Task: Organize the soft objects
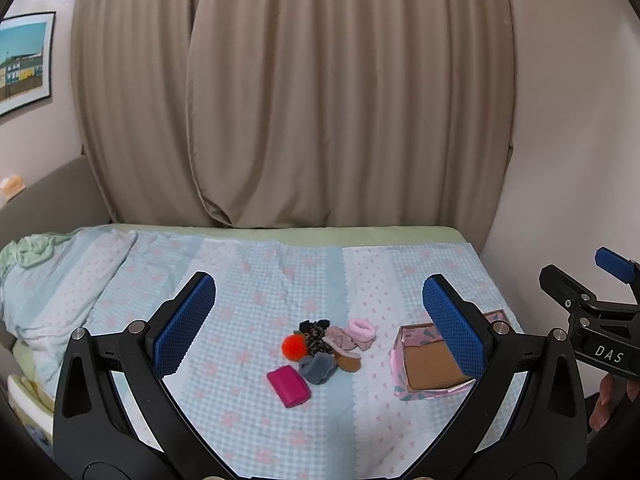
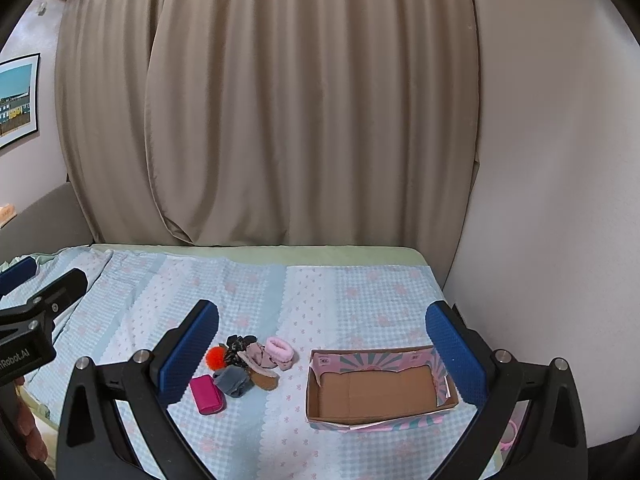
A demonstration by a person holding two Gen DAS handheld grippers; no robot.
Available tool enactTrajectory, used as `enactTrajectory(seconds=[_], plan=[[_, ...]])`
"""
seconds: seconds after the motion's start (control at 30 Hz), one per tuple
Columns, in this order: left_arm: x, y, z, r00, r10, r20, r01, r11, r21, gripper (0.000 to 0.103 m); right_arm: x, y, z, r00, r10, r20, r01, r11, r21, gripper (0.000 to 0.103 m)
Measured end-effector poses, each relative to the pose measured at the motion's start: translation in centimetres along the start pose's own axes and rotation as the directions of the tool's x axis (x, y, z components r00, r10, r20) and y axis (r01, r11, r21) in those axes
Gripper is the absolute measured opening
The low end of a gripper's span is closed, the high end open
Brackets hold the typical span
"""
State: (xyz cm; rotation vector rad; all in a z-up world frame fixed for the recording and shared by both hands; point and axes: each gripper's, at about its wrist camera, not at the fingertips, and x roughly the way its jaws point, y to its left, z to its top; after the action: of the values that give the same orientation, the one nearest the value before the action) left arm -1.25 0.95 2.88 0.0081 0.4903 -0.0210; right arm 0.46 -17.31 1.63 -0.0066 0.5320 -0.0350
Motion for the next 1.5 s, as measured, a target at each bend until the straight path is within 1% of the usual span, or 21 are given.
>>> enactTrajectory(seconds=[0.47, 1.03, 1.5], plan=[[0.0, -0.2, -0.5, 1.0, -0.001, -0.002, 0.001, 1.0, -0.007, 0.103, 0.5, 0.3, -0.4, 1.0, 0.007, 0.01, -0.007, 1.0, 0.003, 0.103], [0.3, 0.0, -1.0, 1.0, -0.008, -0.004, 0.008, 1.0, -0.004, 0.103, -0.1, 0.3, -1.9, 0.999, 0.026, 0.019, -0.027, 1.0, 0.015, 0.103], [0.3, 0.6, -1.2, 1.0, -0.019, -0.012, 0.019, 1.0, -0.012, 0.103, -0.2, 0.5, -2.1, 0.999, 0.031, 0.02, -0.031, 0.999, 0.02, 0.103]])
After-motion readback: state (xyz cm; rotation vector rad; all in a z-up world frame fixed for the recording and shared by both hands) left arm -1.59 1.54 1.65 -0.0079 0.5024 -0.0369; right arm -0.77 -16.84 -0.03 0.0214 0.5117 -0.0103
